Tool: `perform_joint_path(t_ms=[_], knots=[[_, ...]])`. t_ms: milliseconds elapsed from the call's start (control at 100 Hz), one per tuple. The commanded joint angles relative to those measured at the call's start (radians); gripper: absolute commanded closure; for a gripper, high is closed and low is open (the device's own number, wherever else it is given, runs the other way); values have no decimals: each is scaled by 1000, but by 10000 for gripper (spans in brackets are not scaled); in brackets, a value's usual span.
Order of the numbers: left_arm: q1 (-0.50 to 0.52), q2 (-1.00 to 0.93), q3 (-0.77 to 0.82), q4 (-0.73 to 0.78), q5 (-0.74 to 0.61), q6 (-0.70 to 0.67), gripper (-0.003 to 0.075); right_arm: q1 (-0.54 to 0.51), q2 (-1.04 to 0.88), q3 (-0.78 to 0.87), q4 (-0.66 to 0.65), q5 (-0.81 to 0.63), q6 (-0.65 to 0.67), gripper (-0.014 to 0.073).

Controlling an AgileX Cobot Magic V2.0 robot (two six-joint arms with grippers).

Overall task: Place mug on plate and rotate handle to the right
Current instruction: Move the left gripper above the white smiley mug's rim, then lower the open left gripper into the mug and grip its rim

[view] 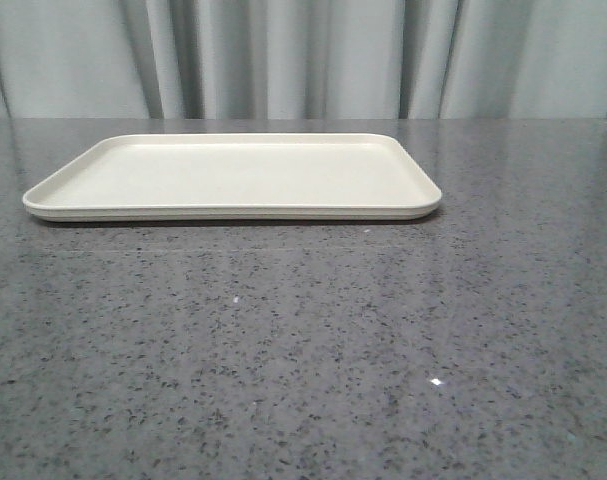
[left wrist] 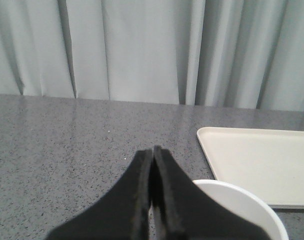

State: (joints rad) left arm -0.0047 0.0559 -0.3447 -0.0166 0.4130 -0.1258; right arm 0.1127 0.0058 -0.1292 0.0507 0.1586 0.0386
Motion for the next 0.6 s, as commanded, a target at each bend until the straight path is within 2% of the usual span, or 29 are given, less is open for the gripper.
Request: perform_joint_path(t_ms=[0, 120, 290, 440, 590], knots=[[0, 77, -120, -11, 37, -6, 740, 1, 58, -124, 4, 55, 2, 661], [0, 188, -263, -44, 147, -6, 740, 1, 158, -281, 3, 275, -2, 661], [0, 344, -437, -132, 341, -6, 740, 1, 316, -458, 3, 472, -6, 661], [0, 485, -561, -165, 550, -6, 740, 1, 440, -603, 3, 602, -6, 661], [0, 578, -604, -167, 592, -6, 740, 1, 531, -678, 7, 639, -6, 661]])
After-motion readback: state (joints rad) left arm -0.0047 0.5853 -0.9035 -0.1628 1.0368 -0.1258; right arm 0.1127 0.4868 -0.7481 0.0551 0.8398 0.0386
